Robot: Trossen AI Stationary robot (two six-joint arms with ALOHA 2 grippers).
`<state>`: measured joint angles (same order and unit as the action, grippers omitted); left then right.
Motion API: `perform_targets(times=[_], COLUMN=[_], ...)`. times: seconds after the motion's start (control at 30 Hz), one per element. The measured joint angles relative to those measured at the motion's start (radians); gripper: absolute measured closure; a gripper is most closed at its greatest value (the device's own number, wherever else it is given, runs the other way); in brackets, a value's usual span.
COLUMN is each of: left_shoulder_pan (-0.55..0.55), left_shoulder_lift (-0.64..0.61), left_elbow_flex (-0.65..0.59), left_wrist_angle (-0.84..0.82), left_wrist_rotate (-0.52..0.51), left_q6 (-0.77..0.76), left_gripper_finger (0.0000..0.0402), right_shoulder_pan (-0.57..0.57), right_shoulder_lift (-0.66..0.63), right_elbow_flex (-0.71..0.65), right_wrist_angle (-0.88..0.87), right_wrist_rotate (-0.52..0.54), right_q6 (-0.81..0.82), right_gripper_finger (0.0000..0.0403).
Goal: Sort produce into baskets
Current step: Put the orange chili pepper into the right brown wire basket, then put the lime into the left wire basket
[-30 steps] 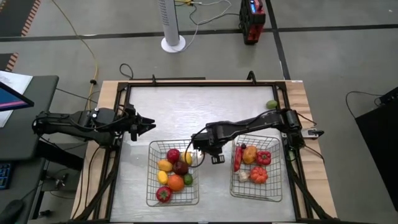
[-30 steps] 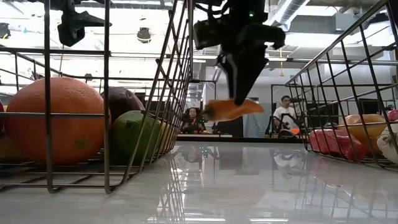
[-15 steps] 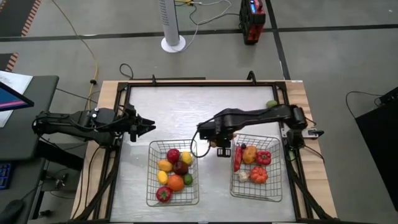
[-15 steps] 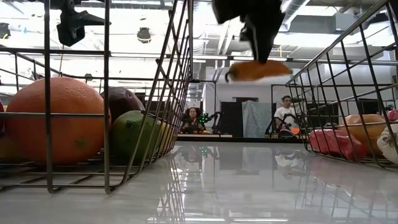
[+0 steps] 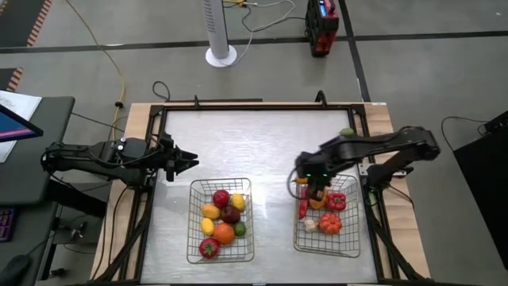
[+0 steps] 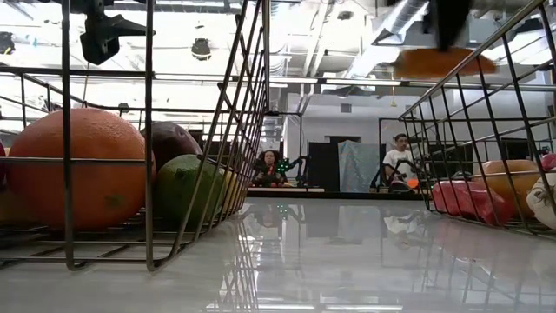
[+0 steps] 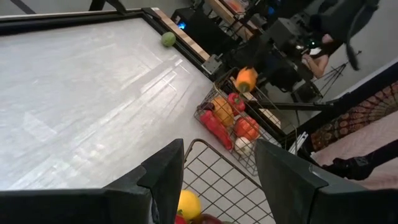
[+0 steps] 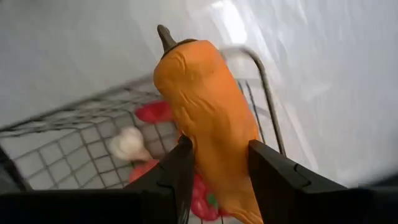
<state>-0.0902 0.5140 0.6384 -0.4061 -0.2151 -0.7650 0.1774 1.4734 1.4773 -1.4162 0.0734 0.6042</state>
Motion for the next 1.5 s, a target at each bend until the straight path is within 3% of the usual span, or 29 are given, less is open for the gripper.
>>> perform_targets(times=[0.23, 0.53, 0.7, 1.07, 1.23, 1.5], left_shoulder_pan=[0.000, 0.000, 0.000, 0.000, 0.000, 0.000], left_shoulder_lift=[0.000, 0.000, 0.000, 0.000, 0.000, 0.000], left_elbow_flex=[0.000, 0.000, 0.000, 0.000, 0.000, 0.000], left_wrist_angle=[0.000, 0.000, 0.000, 0.000, 0.000, -0.005], left_wrist_rotate=[-0.001, -0.005, -0.042, -0.088, -0.109, -0.196], left_q6=[0.001, 0.005, 0.005, 0.000, -0.007, -0.002], left_gripper_finger=[0.0219, 0.0219, 0.0219, 0.0219, 0.0219, 0.0219], right_shoulder_pan=[0.033, -0.034, -0.195, -0.632, -0.787, -0.969], right_shoulder_lift=[-0.135, -0.134, -0.161, -0.218, -0.188, -0.061], right_elbow_flex=[-0.198, -0.224, -0.228, -0.387, -0.452, -0.480], right_wrist_angle=[0.068, 0.029, 0.014, 0.156, 0.150, 0.161], right_wrist_rotate=[-0.067, -0.104, -0.094, -0.031, 0.074, 0.087], right_q6=[0.194, 0.189, 0.161, 0.094, 0.007, -0.232], right_gripper_finger=[0.0221, 0.0083, 0.0058, 0.0075, 0.0076, 0.0065])
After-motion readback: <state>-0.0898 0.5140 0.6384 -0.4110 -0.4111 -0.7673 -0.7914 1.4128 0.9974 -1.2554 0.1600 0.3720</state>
